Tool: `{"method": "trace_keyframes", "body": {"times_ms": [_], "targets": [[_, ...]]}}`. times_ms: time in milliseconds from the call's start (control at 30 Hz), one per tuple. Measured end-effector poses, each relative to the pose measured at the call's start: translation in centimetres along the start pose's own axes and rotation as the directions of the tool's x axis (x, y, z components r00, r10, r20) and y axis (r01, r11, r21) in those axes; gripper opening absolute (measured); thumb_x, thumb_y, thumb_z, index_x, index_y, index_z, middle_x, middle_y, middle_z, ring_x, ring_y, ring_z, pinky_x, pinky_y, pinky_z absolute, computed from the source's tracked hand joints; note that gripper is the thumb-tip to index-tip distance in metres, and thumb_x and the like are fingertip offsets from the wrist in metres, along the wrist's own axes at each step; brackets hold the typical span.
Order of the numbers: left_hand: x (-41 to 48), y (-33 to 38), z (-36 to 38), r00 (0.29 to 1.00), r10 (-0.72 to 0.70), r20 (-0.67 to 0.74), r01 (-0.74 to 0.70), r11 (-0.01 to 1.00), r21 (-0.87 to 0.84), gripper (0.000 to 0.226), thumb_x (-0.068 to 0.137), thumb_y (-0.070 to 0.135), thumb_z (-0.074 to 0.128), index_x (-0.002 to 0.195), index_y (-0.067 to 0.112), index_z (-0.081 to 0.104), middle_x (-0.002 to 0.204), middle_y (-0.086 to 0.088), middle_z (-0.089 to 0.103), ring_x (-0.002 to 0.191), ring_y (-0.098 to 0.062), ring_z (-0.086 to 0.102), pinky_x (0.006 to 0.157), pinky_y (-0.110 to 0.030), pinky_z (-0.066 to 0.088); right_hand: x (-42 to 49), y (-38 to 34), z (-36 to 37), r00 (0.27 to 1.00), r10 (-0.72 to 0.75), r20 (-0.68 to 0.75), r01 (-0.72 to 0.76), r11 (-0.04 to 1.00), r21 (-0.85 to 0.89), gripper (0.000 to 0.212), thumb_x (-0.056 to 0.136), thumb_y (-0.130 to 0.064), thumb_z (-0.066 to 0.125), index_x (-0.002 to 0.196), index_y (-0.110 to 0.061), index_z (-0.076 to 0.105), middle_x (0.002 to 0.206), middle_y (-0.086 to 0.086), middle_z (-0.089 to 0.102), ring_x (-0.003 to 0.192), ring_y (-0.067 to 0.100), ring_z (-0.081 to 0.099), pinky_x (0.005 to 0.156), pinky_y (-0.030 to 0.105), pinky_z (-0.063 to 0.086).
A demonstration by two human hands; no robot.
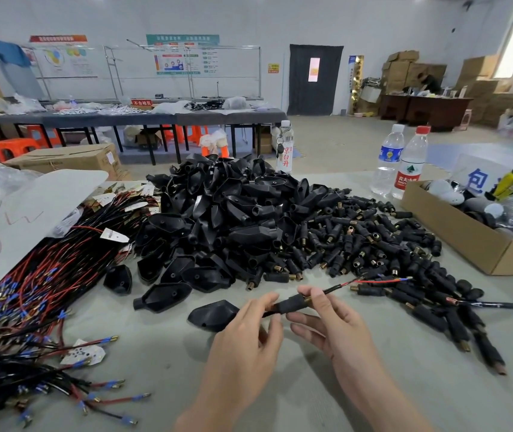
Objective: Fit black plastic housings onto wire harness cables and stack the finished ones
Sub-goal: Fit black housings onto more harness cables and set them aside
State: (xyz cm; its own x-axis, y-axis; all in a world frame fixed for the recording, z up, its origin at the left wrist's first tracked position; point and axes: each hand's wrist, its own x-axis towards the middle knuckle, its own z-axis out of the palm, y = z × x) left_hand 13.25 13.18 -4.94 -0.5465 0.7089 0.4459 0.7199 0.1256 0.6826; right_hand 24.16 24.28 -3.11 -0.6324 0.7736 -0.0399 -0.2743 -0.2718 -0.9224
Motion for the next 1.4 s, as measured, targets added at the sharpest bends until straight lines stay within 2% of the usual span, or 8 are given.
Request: {"method": "trace_keyframes", "body": {"times_ms": [200, 333, 600, 700, 867, 967, 1167, 1400], "targets": [[0.0, 0.5, -0.2, 0.996, 0.071, -0.051, -0.062, 0.985, 0.160, 0.021, 0.096, 0.048, 0.051, 0.115, 0.043, 0.056, 0.096, 0.033, 0.060, 0.086, 0.005, 0.059, 0.063, -0.018, 0.049, -0.2, -0.1, 0.3, 0.997, -0.083, 0.001, 0.083, 0.991, -0.101, 0.029, 0.087, -0.044, 0.059, 0.099, -0.028, 0.079, 0.100, 0.002, 0.077, 0.090, 0.021, 0.075, 0.071, 0.026, 0.059], [0.3, 0.9, -0.4, 0.983, 0.123, -0.139, -0.084, 0.961, 0.262, 0.019, 0.094, 0.042, 0.056, 0.107, 0.033, 0.066, 0.090, 0.021, 0.068, 0.069, -0.003, 0.065, 0.050, -0.031, 0.053, 0.1, 0.1, 0.1, 0.984, -0.172, -0.055, 0.164, 0.978, -0.131, 0.028, 0.089, -0.040, 0.058, 0.095, -0.024, 0.080, 0.098, 0.002, 0.077, 0.089, 0.016, 0.073, 0.073, 0.025, 0.059], [0.5, 0.6, -1.1, 0.987, 0.032, -0.156, 0.021, 0.946, 0.324, 0.015, 0.094, 0.035, 0.063, 0.108, 0.030, 0.067, 0.091, 0.021, 0.065, 0.063, -0.009, 0.063, 0.051, -0.034, 0.054, 0.7, -1.3, -1.7, 0.954, -0.157, -0.256, 0.189, 0.976, 0.108, 0.031, 0.087, -0.042, 0.057, 0.091, -0.015, 0.072, 0.092, 0.005, 0.073, 0.077, 0.017, 0.072, 0.067, 0.026, 0.061], [0.4, 0.2, -1.0, 0.993, 0.016, -0.120, 0.023, 0.949, 0.313, 0.020, 0.099, 0.042, 0.052, 0.115, 0.035, 0.063, 0.099, 0.021, 0.062, 0.069, -0.008, 0.063, 0.058, -0.033, 0.053, 0.7, -1.5, -2.0, 0.973, -0.100, -0.208, 0.140, 0.972, 0.186, 0.033, 0.085, -0.044, 0.059, 0.098, -0.015, 0.071, 0.094, 0.005, 0.074, 0.078, 0.019, 0.073, 0.069, 0.029, 0.062], [0.3, 0.1, -0.7, 0.994, 0.058, -0.093, -0.022, 0.938, 0.345, 0.018, 0.099, 0.046, 0.048, 0.113, 0.039, 0.057, 0.097, 0.021, 0.060, 0.066, -0.006, 0.061, 0.053, -0.028, 0.052, 0.0, 0.2, -0.2, 1.000, -0.021, -0.017, 0.021, 0.999, -0.024, 0.026, 0.082, -0.033, 0.068, 0.101, -0.018, 0.078, 0.102, 0.012, 0.076, 0.093, 0.025, 0.074, 0.071, 0.027, 0.060], [0.3, -0.1, -0.6, 0.994, 0.057, -0.090, -0.024, 0.941, 0.338, 0.027, 0.098, 0.051, 0.038, 0.113, 0.039, 0.058, 0.098, 0.022, 0.060, 0.067, -0.006, 0.061, 0.054, -0.029, 0.053, 0.0, 0.3, 0.1, 0.997, -0.056, -0.054, 0.053, 0.997, -0.064, 0.018, 0.086, -0.027, 0.068, 0.094, -0.016, 0.081, 0.098, 0.015, 0.076, 0.091, 0.024, 0.074, 0.069, 0.026, 0.060], [0.3, -0.3, -0.5, 0.993, 0.062, -0.096, -0.029, 0.949, 0.313, 0.027, 0.098, 0.056, 0.033, 0.114, 0.043, 0.051, 0.097, 0.022, 0.059, 0.067, -0.007, 0.061, 0.056, -0.030, 0.053, 0.3, -0.5, -0.5, 0.976, -0.113, -0.185, 0.108, 0.994, -0.036, 0.036, 0.082, -0.038, 0.063, 0.097, -0.007, 0.070, 0.087, 0.007, 0.077, 0.081, 0.021, 0.075, 0.064, 0.024, 0.060], [0.3, -0.1, -0.3, 0.990, 0.100, -0.097, -0.068, 0.954, 0.292, 0.021, 0.100, 0.051, 0.040, 0.114, 0.041, 0.052, 0.099, 0.022, 0.060, 0.069, -0.005, 0.063, 0.054, -0.031, 0.054, -0.2, 0.3, 0.5, 1.000, 0.012, -0.011, -0.013, 0.998, -0.058, 0.015, 0.089, -0.018, 0.067, 0.102, -0.012, 0.071, 0.092, 0.007, 0.077, 0.085, 0.025, 0.075, 0.065, 0.029, 0.060]]}}
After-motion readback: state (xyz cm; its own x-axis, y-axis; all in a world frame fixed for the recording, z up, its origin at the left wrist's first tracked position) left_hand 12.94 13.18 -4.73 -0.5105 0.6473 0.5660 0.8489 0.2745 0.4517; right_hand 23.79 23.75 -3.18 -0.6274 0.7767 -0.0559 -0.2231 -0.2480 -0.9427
